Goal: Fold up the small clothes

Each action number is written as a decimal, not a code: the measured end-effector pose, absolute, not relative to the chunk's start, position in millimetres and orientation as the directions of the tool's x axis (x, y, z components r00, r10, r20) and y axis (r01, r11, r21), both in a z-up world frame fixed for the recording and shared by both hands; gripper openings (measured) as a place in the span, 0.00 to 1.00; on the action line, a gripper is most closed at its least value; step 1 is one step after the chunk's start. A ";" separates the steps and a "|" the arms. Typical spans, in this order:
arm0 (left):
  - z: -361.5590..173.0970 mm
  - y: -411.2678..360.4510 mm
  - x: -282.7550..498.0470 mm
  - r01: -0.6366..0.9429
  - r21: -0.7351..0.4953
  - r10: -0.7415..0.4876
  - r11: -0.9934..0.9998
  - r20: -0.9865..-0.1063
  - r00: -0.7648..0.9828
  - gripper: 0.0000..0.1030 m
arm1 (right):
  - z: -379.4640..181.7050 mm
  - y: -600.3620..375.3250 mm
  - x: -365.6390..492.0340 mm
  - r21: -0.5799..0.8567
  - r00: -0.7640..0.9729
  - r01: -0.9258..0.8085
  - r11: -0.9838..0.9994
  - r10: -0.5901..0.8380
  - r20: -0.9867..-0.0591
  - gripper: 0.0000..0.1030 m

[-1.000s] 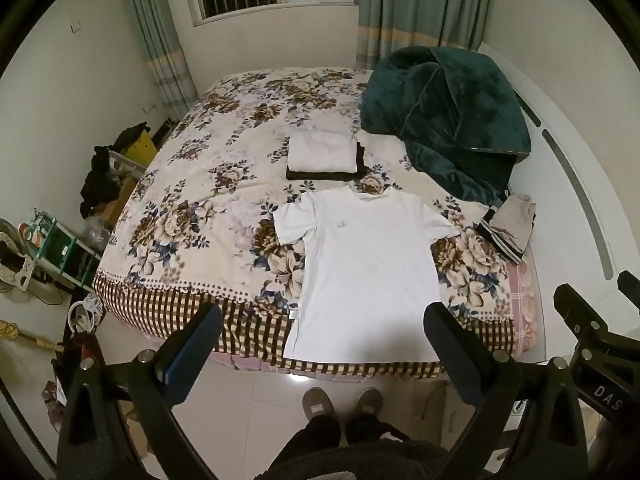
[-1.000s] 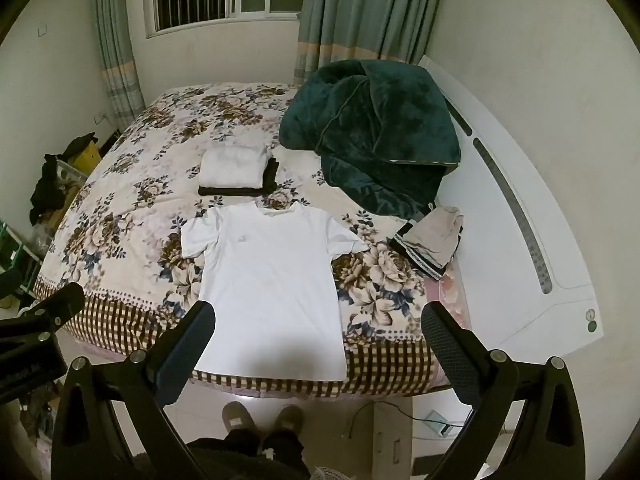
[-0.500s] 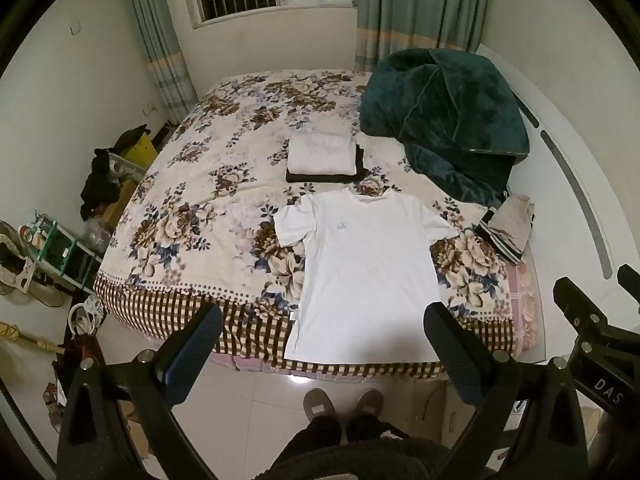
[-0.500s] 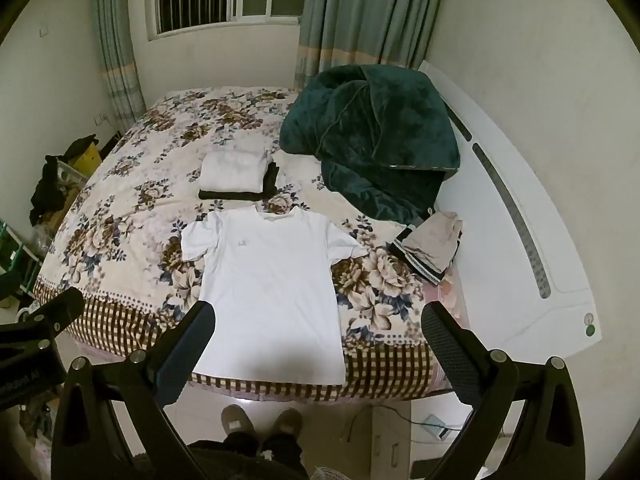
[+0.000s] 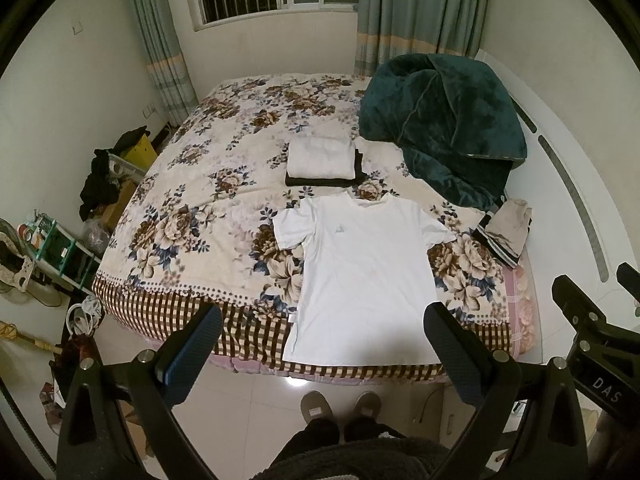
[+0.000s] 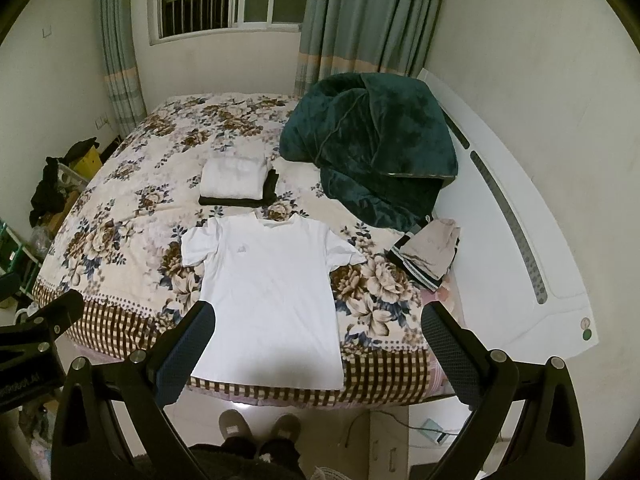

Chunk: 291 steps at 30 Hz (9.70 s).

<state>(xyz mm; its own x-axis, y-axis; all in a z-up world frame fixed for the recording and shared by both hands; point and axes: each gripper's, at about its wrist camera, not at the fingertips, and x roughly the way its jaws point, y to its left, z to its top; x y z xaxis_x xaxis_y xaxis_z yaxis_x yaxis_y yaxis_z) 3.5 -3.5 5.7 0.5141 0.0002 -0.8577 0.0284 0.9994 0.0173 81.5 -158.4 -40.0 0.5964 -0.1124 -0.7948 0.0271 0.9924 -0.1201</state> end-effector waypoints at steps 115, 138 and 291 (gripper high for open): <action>-509.9 14.9 387.3 -0.210 0.222 0.250 0.952 -0.960 0.122 1.00 | -661.4 -209.2 586.0 -0.060 0.407 0.208 0.976 -0.142 -0.902 0.11; -533.9 115.5 317.4 -0.310 0.291 0.310 0.905 -0.951 0.012 1.00 | -698.7 -193.5 527.1 0.262 0.274 0.195 0.945 0.204 -0.940 0.48; -484.0 18.3 83.5 -0.559 -0.251 -0.117 0.790 -0.957 0.264 0.00 | -550.1 -106.6 630.0 0.330 -0.004 -0.230 0.916 0.338 -0.941 0.05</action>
<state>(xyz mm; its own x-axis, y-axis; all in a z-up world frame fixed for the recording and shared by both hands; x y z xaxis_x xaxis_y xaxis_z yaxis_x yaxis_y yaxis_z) 83.5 18.3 -484.0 0.2641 -0.1171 -0.9574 -0.5591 0.7903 -0.2509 630.0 -106.6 -550.1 -0.0044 0.3381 -0.9411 -0.2298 0.9156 0.3300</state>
